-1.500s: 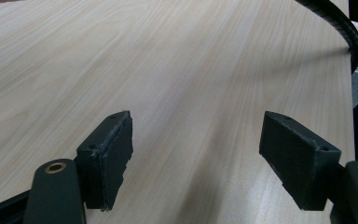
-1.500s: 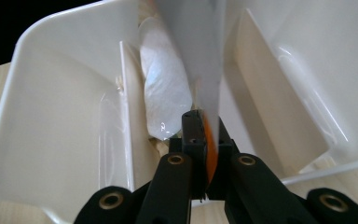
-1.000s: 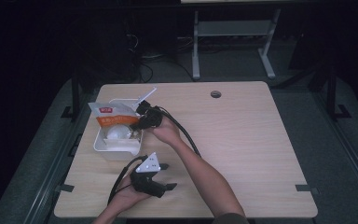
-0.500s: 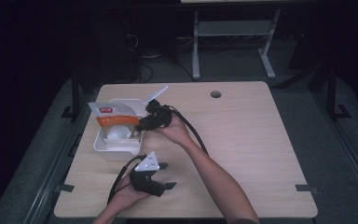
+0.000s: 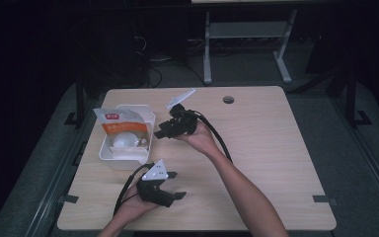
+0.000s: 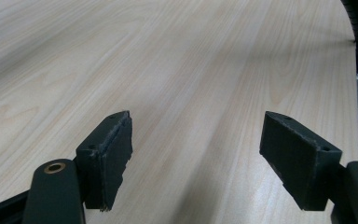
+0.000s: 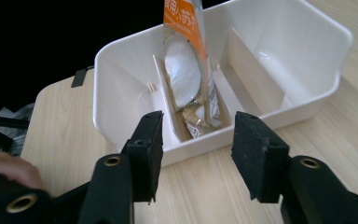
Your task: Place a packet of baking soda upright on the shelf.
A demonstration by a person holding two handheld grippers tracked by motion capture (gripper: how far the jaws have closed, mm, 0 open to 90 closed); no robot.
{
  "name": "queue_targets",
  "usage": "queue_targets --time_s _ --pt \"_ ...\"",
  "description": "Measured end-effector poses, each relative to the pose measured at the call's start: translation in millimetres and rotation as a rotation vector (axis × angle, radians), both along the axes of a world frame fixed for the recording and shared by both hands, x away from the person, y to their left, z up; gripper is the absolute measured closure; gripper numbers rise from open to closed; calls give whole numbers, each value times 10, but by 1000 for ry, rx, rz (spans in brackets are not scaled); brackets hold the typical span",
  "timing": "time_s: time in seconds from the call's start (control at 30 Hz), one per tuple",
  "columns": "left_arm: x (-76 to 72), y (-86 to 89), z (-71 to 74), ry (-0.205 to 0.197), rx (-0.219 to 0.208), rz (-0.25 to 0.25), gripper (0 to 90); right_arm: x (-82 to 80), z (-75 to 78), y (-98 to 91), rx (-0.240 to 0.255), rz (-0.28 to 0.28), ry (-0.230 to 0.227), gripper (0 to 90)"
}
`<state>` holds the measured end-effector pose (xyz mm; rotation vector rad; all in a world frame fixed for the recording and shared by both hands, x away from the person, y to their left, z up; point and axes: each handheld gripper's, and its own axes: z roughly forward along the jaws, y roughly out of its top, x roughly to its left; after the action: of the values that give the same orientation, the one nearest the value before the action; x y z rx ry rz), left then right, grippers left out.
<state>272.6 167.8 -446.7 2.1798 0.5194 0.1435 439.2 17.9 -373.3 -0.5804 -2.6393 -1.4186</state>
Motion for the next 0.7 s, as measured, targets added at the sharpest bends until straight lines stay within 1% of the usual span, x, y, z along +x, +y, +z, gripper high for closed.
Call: queue_targets --time_s 0.07,0.13,0.2,0.27,0.43,0.57,0.7 --pt "-1 -5 1 -3 0 0 249 -5 15 -80 4 -3 -1 506" --pt "0 -11 -2 -4 4 -1 249 -12 27 -161 5 -9 9 502" --pt "1 -11 -2 -7 5 1 248 -17 34 -236 6 -15 6 497" --pt "3 -9 1 -10 0 7 248 -25 43 -306 16 -26 8 496" --pt "14 -9 -5 -7 4 8 248 -46 50 -450 19 -44 4 472" --pt "14 -15 -11 -6 7 7 249 -66 51 -567 27 -60 10 449" --pt "18 -7 -10 -6 7 8 248 -86 49 -660 25 -65 22 437"
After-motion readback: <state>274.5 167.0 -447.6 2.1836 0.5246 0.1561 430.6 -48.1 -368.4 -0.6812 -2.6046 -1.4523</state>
